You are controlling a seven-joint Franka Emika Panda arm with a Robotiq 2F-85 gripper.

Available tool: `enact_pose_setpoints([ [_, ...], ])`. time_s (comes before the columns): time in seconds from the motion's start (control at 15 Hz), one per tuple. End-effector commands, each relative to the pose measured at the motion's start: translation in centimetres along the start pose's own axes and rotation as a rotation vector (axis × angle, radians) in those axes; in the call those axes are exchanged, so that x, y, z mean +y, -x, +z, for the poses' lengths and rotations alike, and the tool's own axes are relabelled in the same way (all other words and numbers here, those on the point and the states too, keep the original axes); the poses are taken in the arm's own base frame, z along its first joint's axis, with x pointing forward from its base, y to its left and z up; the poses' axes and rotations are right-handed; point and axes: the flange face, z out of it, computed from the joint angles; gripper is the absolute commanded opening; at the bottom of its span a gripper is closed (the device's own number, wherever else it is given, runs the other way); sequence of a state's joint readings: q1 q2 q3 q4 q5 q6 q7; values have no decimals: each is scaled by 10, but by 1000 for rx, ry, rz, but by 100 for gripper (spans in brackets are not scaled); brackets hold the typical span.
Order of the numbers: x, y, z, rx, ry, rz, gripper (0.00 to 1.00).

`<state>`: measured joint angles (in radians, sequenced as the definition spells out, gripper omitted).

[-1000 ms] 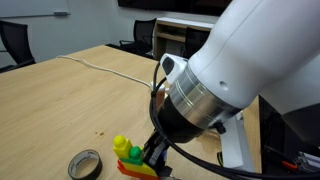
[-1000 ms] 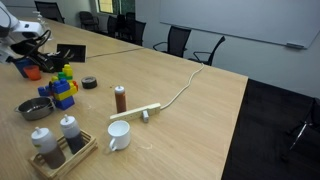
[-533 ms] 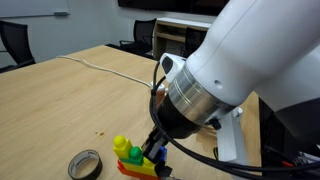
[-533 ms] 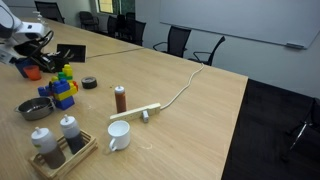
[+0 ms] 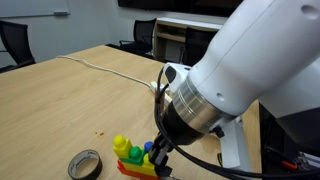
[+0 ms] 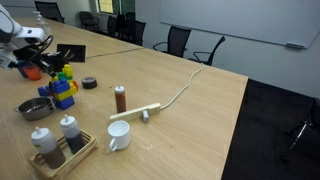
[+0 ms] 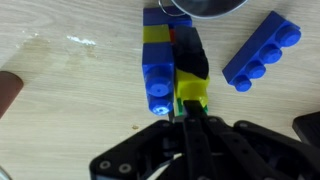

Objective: Stack the two stacks of building blocks together

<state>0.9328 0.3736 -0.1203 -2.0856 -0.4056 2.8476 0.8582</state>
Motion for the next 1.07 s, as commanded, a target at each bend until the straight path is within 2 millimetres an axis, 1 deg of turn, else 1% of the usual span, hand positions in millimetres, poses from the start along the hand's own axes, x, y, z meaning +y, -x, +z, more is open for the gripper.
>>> enact_pose_setpoints([
  [0.0, 2, 2, -1, 3, -8, -4, 0],
  [0.47, 0, -2, 1, 7, -8, -20, 0],
  [1.0, -1, -15, 2, 24, -14, -37, 0],
])
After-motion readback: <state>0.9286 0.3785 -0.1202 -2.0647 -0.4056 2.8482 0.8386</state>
